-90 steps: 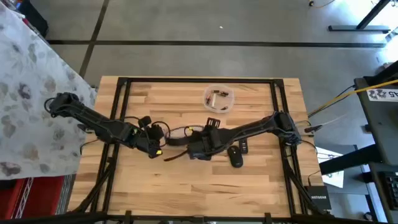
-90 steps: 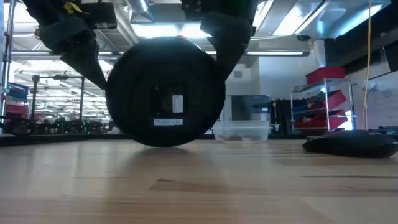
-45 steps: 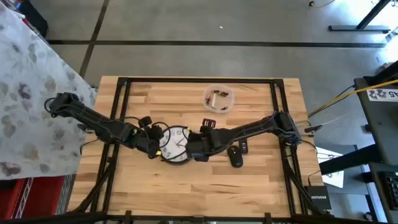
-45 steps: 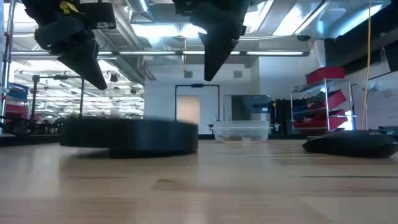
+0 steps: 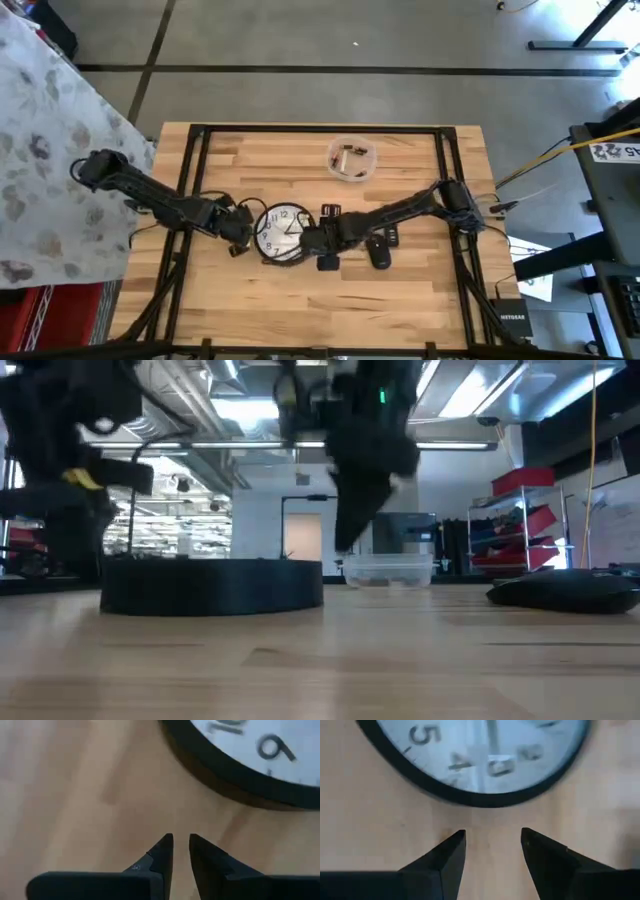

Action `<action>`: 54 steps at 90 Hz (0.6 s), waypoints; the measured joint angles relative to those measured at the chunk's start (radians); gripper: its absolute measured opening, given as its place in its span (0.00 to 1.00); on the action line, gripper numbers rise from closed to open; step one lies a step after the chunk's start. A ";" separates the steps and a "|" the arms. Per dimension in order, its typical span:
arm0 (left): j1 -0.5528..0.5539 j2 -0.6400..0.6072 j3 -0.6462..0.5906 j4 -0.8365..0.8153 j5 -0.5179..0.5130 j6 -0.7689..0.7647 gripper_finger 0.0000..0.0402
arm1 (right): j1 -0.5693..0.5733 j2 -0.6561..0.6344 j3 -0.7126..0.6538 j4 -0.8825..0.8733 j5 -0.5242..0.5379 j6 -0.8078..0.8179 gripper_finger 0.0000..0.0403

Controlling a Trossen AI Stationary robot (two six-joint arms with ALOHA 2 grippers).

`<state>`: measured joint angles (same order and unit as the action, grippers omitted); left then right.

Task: Insert battery
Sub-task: Prepare the wall clock

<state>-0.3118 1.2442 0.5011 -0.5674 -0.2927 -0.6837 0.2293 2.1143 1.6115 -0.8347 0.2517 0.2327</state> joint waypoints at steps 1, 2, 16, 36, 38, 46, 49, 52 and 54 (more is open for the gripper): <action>0.001 0.000 -0.009 0.021 0.003 0.002 0.12 | -0.003 0.000 -0.007 0.010 -0.004 0.000 0.44; 0.002 0.000 -0.017 0.042 0.006 0.003 0.12 | -0.005 0.000 -0.014 0.020 -0.007 -0.001 0.44; 0.018 -0.003 -0.092 0.231 0.044 0.011 0.12 | -0.032 0.000 -0.104 0.195 -0.071 0.000 0.44; 0.021 -0.002 -0.098 0.288 0.078 0.021 0.12 | -0.048 0.000 -0.124 0.268 -0.097 0.028 0.44; 0.019 -0.001 -0.092 0.286 0.091 0.020 0.12 | -0.048 0.000 -0.119 0.262 -0.099 0.036 0.44; 0.008 0.002 -0.057 0.269 0.158 0.022 0.12 | -0.045 -0.007 -0.081 0.207 -0.129 0.060 0.44; 0.003 -0.002 -0.042 0.250 0.182 0.023 0.12 | -0.044 -0.014 -0.058 0.179 -0.146 0.074 0.44; -0.004 -0.009 -0.022 0.226 0.195 0.023 0.12 | -0.043 -0.024 -0.037 0.148 -0.160 0.089 0.44; -0.007 -0.013 -0.007 0.214 0.199 0.022 0.12 | -0.044 -0.030 -0.022 0.122 -0.169 0.101 0.44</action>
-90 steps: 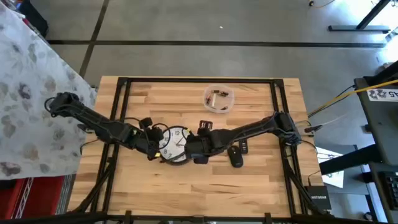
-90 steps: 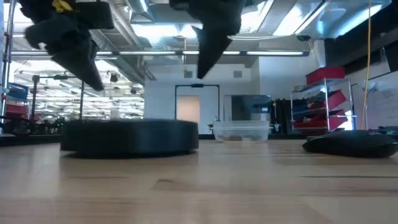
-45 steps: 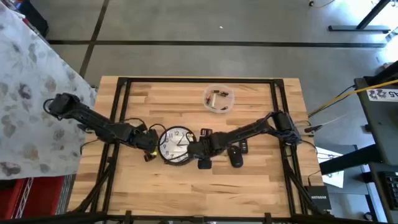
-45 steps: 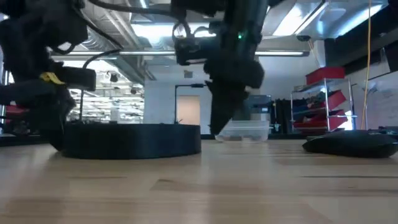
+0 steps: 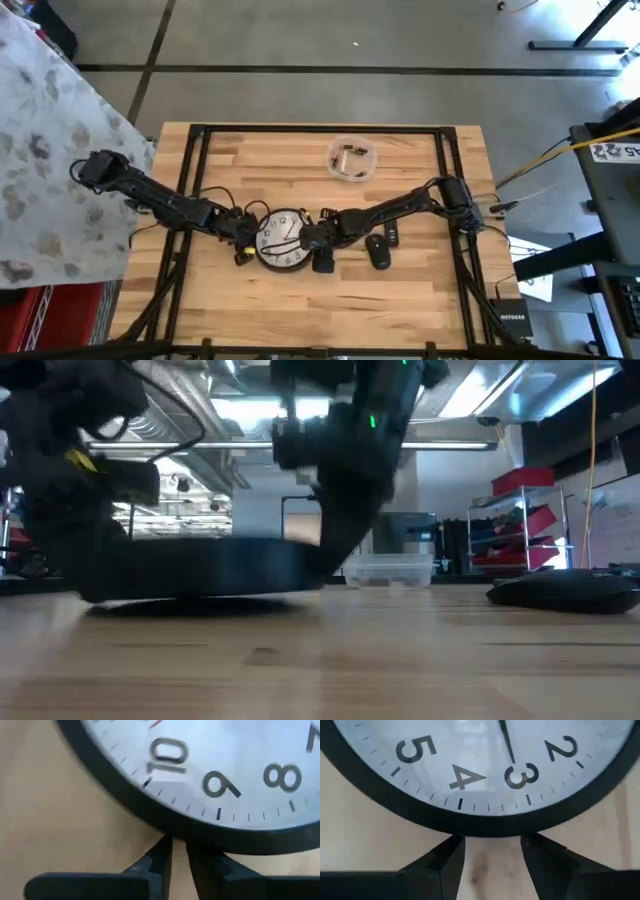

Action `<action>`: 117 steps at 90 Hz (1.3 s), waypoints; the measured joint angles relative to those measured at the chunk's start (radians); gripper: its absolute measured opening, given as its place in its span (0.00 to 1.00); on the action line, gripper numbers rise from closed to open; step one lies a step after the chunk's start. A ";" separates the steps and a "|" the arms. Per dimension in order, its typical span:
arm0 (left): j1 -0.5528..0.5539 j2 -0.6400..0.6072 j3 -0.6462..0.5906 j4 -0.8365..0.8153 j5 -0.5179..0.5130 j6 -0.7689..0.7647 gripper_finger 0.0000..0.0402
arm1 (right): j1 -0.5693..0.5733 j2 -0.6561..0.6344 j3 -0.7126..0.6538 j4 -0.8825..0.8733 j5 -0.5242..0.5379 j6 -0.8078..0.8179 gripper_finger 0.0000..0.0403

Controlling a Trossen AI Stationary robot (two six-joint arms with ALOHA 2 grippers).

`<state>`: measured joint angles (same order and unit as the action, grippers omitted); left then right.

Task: Insert battery
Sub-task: Prepare the wall clock

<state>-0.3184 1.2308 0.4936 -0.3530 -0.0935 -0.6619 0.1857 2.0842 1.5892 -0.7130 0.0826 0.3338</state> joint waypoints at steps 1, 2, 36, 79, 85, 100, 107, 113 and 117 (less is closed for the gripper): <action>-0.002 -0.003 0.007 -0.006 0.002 0.000 0.12 | 0.000 -0.002 0.008 -0.014 -0.005 0.005 0.44; -0.004 -0.005 0.014 -0.013 0.005 -0.001 0.12 | 0.000 -0.005 0.015 -0.027 -0.009 0.010 0.44; -0.029 -0.128 0.127 -0.220 -0.088 -0.025 0.12 | -0.043 -0.082 0.135 -0.181 -0.115 0.086 0.44; -0.026 -0.178 0.131 -0.225 -0.148 -0.011 0.12 | -0.089 -0.092 0.134 -0.233 -0.126 0.059 0.44; -0.026 -0.184 0.131 -0.216 -0.147 -0.011 0.12 | -0.101 -0.098 0.134 -0.242 -0.174 0.062 0.44; -0.029 -0.185 0.131 -0.193 -0.101 -0.021 0.12 | -0.115 -0.096 0.133 -0.248 -0.277 0.074 0.44; -0.027 -0.185 0.132 -0.193 -0.101 -0.033 0.12 | -0.115 -0.097 0.133 -0.247 -0.289 0.069 0.44; -0.026 -0.187 0.131 -0.191 -0.100 -0.034 0.12 | -0.116 -0.097 0.133 -0.250 -0.289 0.060 0.44; -0.019 -0.190 0.131 -0.186 -0.099 -0.031 0.12 | -0.121 -0.100 0.133 -0.257 -0.287 0.058 0.44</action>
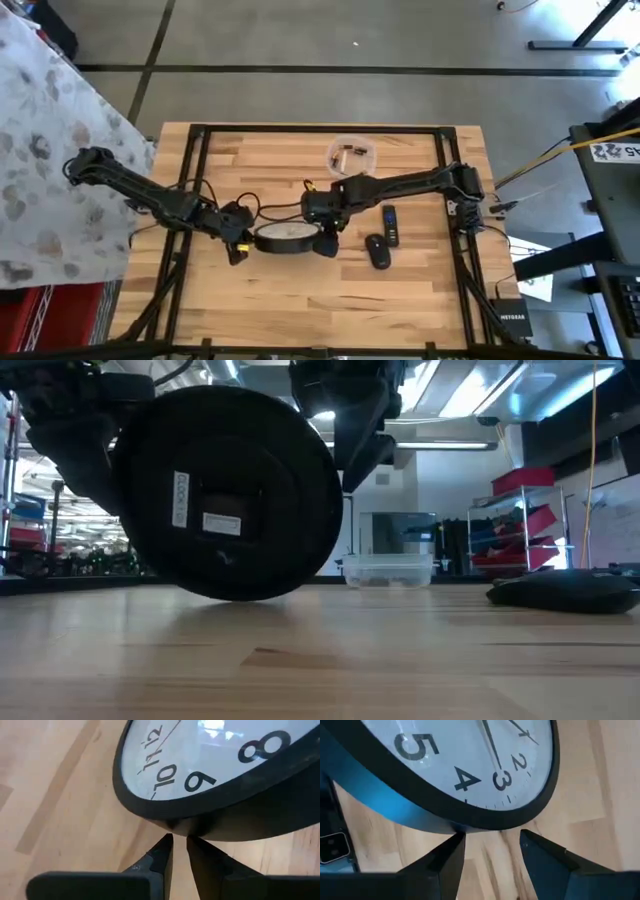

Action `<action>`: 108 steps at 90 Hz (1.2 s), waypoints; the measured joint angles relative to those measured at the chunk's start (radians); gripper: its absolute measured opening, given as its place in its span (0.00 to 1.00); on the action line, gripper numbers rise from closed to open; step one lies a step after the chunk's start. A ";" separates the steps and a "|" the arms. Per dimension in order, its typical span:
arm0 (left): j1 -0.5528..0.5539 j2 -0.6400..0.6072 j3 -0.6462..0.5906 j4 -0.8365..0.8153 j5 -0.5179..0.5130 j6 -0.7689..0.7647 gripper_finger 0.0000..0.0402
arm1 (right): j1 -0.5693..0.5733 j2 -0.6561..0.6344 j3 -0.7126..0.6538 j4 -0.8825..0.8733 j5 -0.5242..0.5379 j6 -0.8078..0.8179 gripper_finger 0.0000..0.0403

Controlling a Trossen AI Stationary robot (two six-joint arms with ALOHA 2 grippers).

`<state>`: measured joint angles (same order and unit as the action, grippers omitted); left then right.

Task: Insert battery
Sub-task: Prepare the wall clock

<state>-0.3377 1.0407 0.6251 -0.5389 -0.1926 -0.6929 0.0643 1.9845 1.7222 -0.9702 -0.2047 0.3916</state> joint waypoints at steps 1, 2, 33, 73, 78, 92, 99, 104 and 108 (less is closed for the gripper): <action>0.003 0.000 0.000 0.002 0.000 0.002 0.12 | -0.001 -0.001 0.000 -0.002 -0.001 0.000 0.44; 0.006 0.000 0.000 0.004 0.000 0.005 0.12 | -0.003 -0.001 0.000 -0.005 0.000 0.000 0.44; 0.096 -0.001 0.000 0.023 0.003 0.079 0.12 | -0.079 -0.004 0.000 -0.055 0.018 -0.007 0.44; 0.056 -0.001 0.005 0.059 0.059 0.063 0.12 | -0.047 -0.003 0.000 -0.061 -0.139 -0.007 0.44; 0.051 -0.001 0.017 0.058 0.058 0.064 0.12 | -0.046 -0.003 0.000 -0.068 -0.163 -0.007 0.44; 0.056 -0.001 0.063 0.038 0.056 0.102 0.12 | -0.044 -0.013 -0.001 -0.091 -0.163 -0.023 0.44; 0.071 -0.001 0.071 0.020 0.032 0.123 0.12 | -0.046 -0.017 -0.001 -0.097 -0.114 -0.032 0.44; 0.085 -0.001 0.071 0.005 0.016 0.130 0.12 | -0.052 -0.018 -0.001 -0.099 -0.082 -0.032 0.44; 0.098 -0.001 0.071 -0.013 0.007 0.136 0.12 | -0.053 -0.017 0.000 -0.095 -0.059 -0.032 0.44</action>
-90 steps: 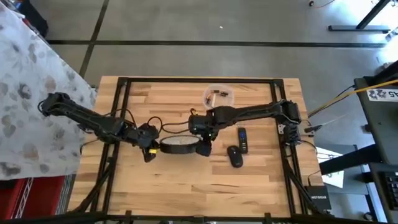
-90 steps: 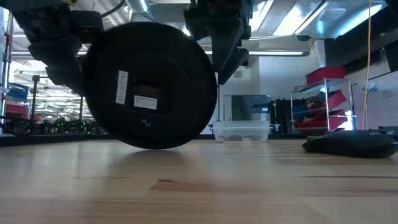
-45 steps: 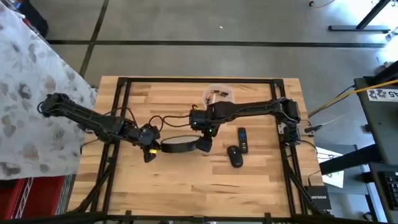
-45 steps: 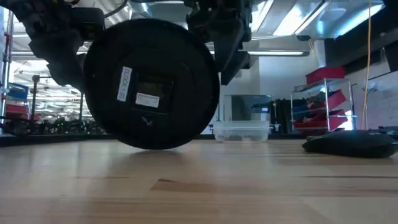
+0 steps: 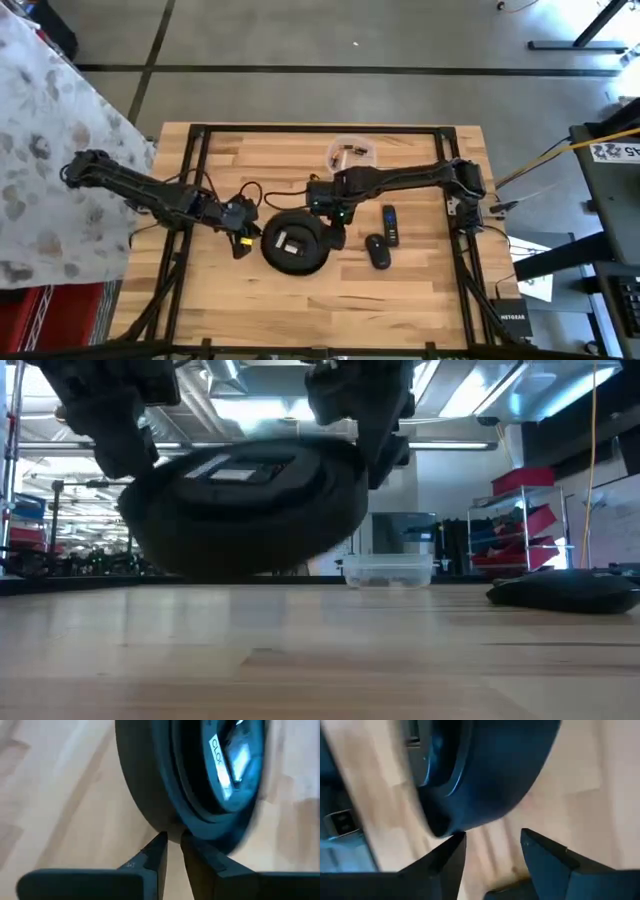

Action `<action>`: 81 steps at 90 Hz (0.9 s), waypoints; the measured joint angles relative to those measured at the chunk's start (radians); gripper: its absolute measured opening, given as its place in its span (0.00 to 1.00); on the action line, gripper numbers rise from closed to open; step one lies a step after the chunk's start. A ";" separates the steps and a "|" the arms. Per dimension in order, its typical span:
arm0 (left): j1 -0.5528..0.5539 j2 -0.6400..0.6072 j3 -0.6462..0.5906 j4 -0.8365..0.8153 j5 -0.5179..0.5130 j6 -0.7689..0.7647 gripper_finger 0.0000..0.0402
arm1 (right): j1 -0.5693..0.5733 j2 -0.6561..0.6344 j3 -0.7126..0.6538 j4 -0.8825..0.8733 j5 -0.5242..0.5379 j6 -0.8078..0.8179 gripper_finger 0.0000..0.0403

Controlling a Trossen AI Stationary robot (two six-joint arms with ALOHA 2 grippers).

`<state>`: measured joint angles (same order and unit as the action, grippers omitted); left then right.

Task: Insert battery
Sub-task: Prepare the wall clock

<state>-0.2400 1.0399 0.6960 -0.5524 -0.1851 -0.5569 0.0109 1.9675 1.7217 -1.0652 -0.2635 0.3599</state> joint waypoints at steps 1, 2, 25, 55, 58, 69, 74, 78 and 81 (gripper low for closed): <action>0.003 0.001 0.000 -0.004 -0.003 0.002 0.12 | 0.000 0.000 0.000 0.002 0.007 0.000 0.44; 0.005 0.001 0.000 -0.007 -0.007 0.004 0.12 | 0.000 0.000 0.000 0.003 0.014 0.000 0.44; 0.027 0.004 -0.046 -0.012 -0.048 0.000 0.12 | 0.001 0.000 -0.001 0.037 0.130 0.002 0.44; 0.026 0.005 -0.122 0.007 -0.068 -0.047 0.12 | 0.002 0.001 -0.064 0.158 0.167 0.003 0.44; 0.026 0.005 -0.129 0.012 -0.070 -0.048 0.12 | 0.002 0.001 -0.075 0.175 0.170 0.005 0.44; 0.025 0.005 -0.160 0.042 -0.070 -0.054 0.12 | 0.002 0.001 -0.121 0.234 0.180 0.034 0.44; 0.025 0.005 -0.182 0.064 -0.070 -0.062 0.12 | 0.002 0.002 -0.141 0.258 0.182 0.037 0.44; 0.025 0.005 -0.200 0.082 -0.070 -0.068 0.12 | 0.002 0.002 -0.155 0.280 0.182 0.041 0.44; 0.025 0.005 -0.213 0.095 -0.070 -0.076 0.12 | 0.002 0.002 -0.168 0.298 0.182 0.050 0.44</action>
<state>-0.2146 1.0450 0.4829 -0.4573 -0.2550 -0.6325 0.0128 1.9694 1.5539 -0.7675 -0.0811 0.4095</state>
